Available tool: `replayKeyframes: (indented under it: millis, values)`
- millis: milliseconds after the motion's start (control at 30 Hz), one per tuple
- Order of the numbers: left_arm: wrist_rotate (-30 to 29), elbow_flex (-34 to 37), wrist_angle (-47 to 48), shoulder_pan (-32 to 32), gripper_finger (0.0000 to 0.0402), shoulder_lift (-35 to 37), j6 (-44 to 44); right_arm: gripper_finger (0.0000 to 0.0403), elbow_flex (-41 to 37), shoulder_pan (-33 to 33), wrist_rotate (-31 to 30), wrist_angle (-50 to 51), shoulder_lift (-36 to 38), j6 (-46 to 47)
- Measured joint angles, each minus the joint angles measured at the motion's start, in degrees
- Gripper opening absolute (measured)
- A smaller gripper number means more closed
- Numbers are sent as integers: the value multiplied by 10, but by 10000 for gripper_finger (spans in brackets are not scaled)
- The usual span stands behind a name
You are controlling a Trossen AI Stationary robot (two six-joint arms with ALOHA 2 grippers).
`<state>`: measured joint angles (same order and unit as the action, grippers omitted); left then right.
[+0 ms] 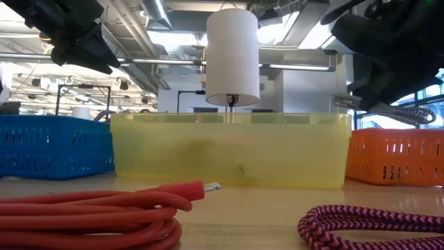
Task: Pick & Place USB Port
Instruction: Put the white and black charger cable into the orange bin
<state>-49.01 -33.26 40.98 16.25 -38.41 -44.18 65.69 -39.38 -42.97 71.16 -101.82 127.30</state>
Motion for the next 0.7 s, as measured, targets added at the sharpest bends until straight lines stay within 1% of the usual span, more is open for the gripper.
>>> replayKeyframes:
  millis: [100,267,333,467,600,700]
  values:
    - [0,0,0,0,210,0,0,27,0,11,19,-10,0,-7]
    - [0,0,0,0,210,0,0,27,-4,32,28,-32,0,-47]
    - [0,0,0,0,210,0,0,27,-12,42,41,-39,0,-62]
    - [0,0,0,0,210,0,0,27,-49,52,56,-99,0,-82]
    - [0,0,0,0,210,0,0,27,-92,54,56,-179,0,-84]
    - [0,0,0,0,210,0,0,27,-116,55,55,-219,0,-84]
